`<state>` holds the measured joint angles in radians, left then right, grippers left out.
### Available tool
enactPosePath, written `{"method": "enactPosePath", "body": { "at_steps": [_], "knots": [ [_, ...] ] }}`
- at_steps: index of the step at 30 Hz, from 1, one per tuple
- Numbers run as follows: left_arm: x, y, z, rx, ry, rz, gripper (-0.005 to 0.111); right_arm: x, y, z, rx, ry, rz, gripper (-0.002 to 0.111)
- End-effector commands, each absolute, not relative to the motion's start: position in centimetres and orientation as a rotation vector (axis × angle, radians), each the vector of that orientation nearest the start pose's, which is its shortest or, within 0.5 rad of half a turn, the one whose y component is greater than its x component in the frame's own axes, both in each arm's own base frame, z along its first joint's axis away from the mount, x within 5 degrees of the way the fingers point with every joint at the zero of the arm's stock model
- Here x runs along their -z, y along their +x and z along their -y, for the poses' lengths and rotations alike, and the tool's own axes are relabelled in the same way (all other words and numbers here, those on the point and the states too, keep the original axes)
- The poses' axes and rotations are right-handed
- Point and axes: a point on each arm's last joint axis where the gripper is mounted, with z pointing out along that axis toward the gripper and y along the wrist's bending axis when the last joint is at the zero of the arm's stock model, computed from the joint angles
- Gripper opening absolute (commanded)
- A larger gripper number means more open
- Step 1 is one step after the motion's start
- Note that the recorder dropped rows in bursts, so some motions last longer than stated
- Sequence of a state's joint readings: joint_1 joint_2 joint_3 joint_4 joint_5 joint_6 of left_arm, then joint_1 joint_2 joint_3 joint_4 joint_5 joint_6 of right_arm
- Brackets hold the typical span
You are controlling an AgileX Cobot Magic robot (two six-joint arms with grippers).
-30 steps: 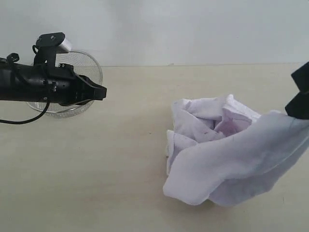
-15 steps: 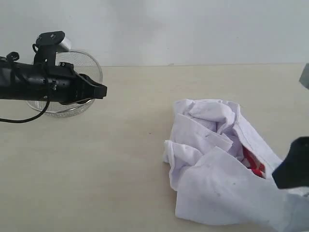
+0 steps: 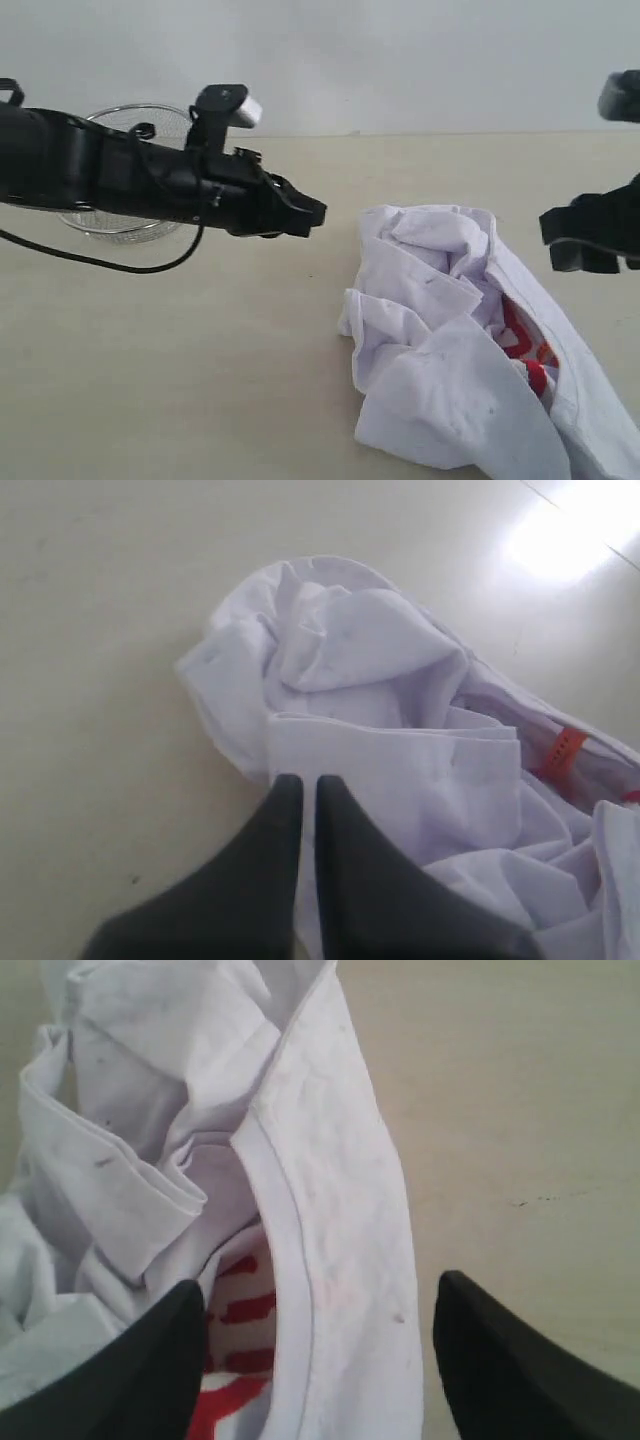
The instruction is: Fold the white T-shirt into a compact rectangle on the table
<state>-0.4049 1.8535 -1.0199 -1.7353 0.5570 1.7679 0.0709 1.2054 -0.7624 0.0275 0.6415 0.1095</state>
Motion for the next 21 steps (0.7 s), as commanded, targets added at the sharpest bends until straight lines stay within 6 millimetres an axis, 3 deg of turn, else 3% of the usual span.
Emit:
{"method": "enactPosePath", "body": {
  "at_steps": [1,6,11,17,21],
  "knots": [
    [-17.7,33.2,21.9,0.821,0.823,-2.114,0.005,-23.0,26.5,-2.0,-0.084,0.079,-2.638,0.057],
    [-16.5,34.4,25.5,0.853,0.912,-2.074,0.005,-19.9,29.7,-2.4,-0.115,0.076,-2.71,0.057],
    [-14.8,35.5,29.5,0.812,1.052,-2.038,0.005,-17.5,30.7,-2.7,-0.144,0.062,-2.768,0.057],
    [-10.0,36.8,29.5,0.652,1.12,-2.186,0.005,-16.8,30.9,-2.8,-0.143,0.04,-2.778,0.057],
    [-8.4,36.5,28.9,0.597,1.137,-2.293,0.005,-16.1,31.1,-2.8,-0.142,0.041,-2.801,0.057]
  ]
}}
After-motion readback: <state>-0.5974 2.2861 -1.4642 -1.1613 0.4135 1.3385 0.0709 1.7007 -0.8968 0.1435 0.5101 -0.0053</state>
